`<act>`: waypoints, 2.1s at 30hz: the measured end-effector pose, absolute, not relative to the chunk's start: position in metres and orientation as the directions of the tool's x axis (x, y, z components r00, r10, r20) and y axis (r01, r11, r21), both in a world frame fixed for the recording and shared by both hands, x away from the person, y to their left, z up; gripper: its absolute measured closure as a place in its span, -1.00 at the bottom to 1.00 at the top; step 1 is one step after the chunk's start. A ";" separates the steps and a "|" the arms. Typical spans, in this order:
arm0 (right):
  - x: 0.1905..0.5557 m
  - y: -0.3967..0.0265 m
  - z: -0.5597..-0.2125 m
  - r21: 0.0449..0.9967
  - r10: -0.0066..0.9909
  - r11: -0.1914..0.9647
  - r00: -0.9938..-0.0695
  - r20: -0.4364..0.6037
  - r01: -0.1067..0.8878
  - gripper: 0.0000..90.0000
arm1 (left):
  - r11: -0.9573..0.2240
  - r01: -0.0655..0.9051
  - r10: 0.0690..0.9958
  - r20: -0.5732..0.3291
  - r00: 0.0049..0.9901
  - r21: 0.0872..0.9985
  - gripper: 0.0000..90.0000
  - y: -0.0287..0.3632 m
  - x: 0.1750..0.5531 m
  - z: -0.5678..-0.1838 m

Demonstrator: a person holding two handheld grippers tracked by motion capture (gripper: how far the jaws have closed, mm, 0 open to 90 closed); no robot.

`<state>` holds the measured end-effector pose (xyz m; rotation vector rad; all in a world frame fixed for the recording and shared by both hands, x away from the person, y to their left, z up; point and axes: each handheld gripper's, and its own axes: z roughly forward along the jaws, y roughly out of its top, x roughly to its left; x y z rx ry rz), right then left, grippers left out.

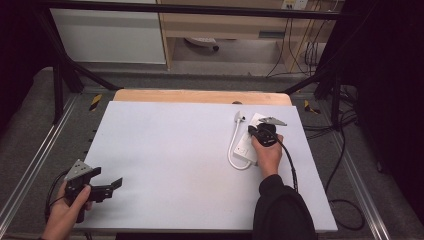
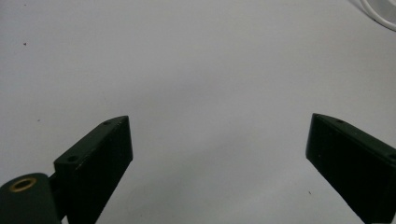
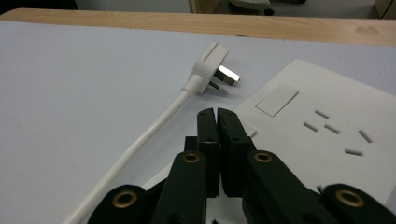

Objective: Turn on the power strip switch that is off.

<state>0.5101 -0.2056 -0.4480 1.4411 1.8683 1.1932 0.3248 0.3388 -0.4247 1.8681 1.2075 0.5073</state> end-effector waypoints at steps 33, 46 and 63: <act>0.501 -0.211 -0.401 0.852 0.946 0.040 -0.295 0.136 0.522 -0.78 | -0.183 0.551 0.887 -0.105 0.450 0.814 -0.84 0.339 0.325 -0.425; 0.491 -0.209 -0.381 0.872 0.954 0.040 -0.279 0.112 0.487 -0.86 | -0.180 0.550 0.887 -0.107 0.449 0.815 -0.84 0.340 0.325 -0.424; 0.449 -0.239 -0.359 0.914 0.960 0.000 -0.255 0.113 0.406 -0.85 | -0.163 0.553 0.893 -0.117 0.435 0.817 -0.84 0.342 0.325 -0.425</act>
